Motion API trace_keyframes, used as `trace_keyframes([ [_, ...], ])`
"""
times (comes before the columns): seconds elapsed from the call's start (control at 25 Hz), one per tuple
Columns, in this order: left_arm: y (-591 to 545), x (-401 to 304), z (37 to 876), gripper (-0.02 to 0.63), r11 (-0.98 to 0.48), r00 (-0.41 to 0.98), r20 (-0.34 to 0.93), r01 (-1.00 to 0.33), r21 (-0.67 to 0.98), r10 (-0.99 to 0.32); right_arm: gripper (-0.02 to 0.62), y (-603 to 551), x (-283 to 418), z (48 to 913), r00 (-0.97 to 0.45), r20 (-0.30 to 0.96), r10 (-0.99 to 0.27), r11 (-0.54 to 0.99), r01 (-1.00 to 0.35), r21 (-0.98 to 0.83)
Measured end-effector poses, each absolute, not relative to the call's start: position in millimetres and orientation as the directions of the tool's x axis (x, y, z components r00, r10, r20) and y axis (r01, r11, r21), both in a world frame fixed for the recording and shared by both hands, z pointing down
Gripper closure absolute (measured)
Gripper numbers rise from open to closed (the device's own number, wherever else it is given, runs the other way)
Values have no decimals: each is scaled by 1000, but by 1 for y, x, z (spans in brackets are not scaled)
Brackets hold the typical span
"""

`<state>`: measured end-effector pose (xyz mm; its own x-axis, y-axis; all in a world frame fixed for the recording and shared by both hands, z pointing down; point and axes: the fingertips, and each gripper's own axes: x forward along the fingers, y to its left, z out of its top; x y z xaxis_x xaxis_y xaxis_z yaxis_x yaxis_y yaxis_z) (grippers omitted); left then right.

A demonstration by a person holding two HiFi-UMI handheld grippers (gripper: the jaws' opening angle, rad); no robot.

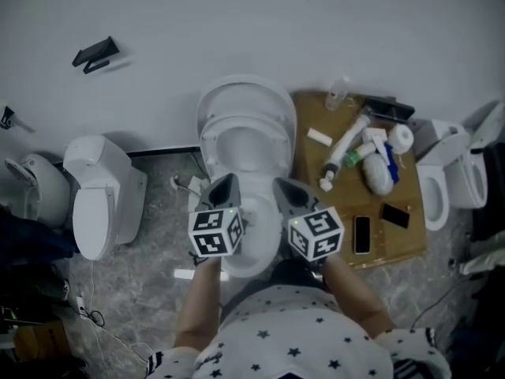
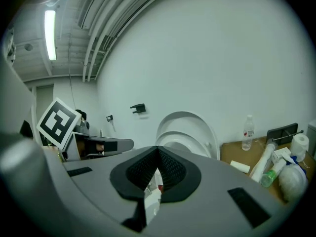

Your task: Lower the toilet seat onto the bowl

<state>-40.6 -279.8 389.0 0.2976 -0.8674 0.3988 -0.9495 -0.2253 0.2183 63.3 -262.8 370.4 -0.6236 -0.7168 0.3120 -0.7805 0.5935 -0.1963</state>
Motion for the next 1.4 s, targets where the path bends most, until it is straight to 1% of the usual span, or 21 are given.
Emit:
trace_keyframes([
  [0.24,-307,-50,394,607,-195,269,409,-957,213,-872,591,-297,64,379,-630,339,-698,602,-774,-196],
  [0.44,-331,-63,396,607,-180,257,408,-960,216,-876,589,-325,62,380,-614,343,-711,589,-786,-187],
  [0.68,-361,-72,396,607,-203,269,403,-959,200,-875,589,-351,59,385,-578,344,-740,557,-813,-167],
  [1.0,-388,-79,417,607,-221,283,434,-957,189,-855,589,-379,55,397,-531,363,-766,515,-844,-149],
  [1.24,-414,-88,428,606,-211,256,454,-966,150,-853,586,-406,52,402,-504,373,-779,495,-859,-127],
  [1.32,-421,-89,432,604,-215,258,461,-966,145,-849,575,-415,50,403,-496,373,-784,492,-863,-114],
  [1.4,-428,-92,437,590,-214,254,467,-967,139,-847,549,-423,49,405,-494,375,-784,492,-864,-110],
])
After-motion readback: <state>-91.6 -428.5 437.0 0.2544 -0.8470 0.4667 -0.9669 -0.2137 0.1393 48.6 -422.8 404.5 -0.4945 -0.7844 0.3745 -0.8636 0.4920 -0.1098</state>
